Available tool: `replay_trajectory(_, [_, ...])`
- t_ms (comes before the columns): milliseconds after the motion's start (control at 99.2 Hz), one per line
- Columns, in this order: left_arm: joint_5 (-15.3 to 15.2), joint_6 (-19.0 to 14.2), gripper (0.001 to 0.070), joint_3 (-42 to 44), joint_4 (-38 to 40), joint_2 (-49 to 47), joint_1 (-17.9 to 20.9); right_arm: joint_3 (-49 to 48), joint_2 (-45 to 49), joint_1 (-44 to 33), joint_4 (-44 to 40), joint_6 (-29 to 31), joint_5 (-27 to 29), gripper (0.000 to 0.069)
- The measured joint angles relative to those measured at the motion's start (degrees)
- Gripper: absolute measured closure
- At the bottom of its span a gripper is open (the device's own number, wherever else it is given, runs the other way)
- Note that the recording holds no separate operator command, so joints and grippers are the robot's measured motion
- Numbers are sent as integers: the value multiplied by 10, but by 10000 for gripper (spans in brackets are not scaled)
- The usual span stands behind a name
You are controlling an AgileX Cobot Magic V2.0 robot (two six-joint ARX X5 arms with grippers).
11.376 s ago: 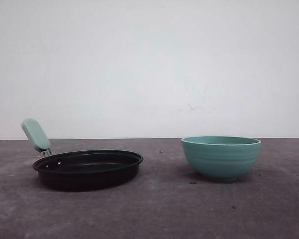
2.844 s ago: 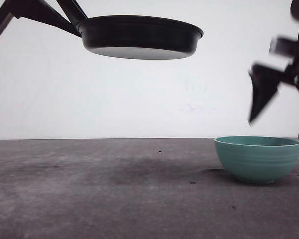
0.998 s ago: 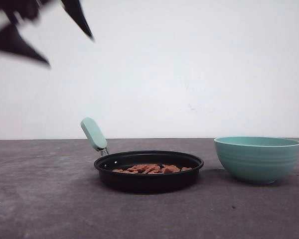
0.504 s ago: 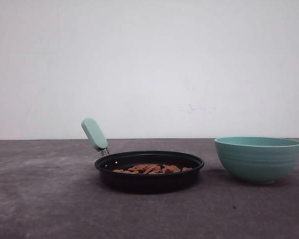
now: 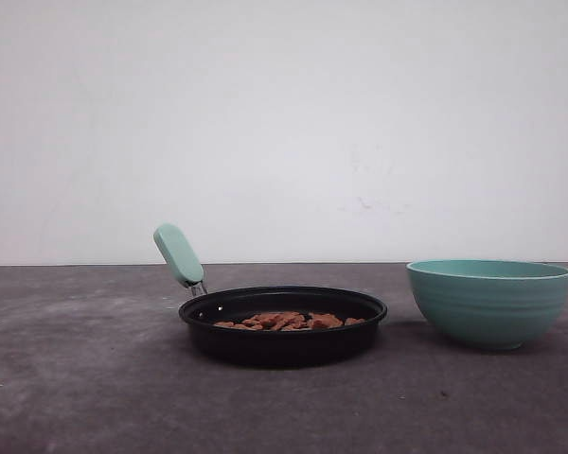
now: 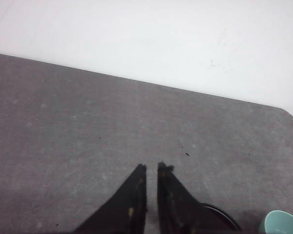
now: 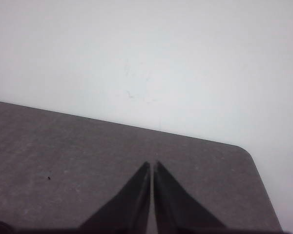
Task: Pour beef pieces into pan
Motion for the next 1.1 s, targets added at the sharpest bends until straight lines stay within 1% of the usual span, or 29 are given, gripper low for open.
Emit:
replay_trajectory(232, [0,0,694,0,0,0,0,0,-1,1,0,0,0,682])
replay_trajectory(363, [0,0,694,0,0,0,0,0,-22,2,-5,0,1,682])
replay_trajectory(403, [0,0,694,0,0,0,0,0,-33,2,-6,0,8,682])
replay_trajectory(484, [0,0,694,0,0,0,0,-7,-65,1,-24,0,43,682])
replay_trajectory(535, [0,0,694,0,0,0,0,-24,-93,-1,-31,0,48,682])
replay_trajectory(585, [0,0,694,0,0,0,0,-54,-114,-6,-25,5,48,682])
replay_trajectory(635, [0,0,694,0,0,0,0,-96,-125,-11,-1,13,48,682])
replay_trajectory(706, [0,0,694,0,0,-1,0,-173,-141,-22,42,27,44,682])
replay_trajectory(797, [0,0,694,0,0,0,0,-281,-181,-39,81,45,24,682])
replay_trajectory(827, [0,0,694,0,0,0,0,-315,-199,-44,82,51,15,682])
replay_trajectory(938, [0,0,694,0,0,0,0,-425,-276,-61,71,78,9,682])
replay_trajectory(998, [0,0,694,0,0,0,0,-475,-312,-66,61,88,-9,682])
replay_trajectory(1099, [0,0,694,0,2,-1,0,-520,-319,-67,51,100,-56,682])
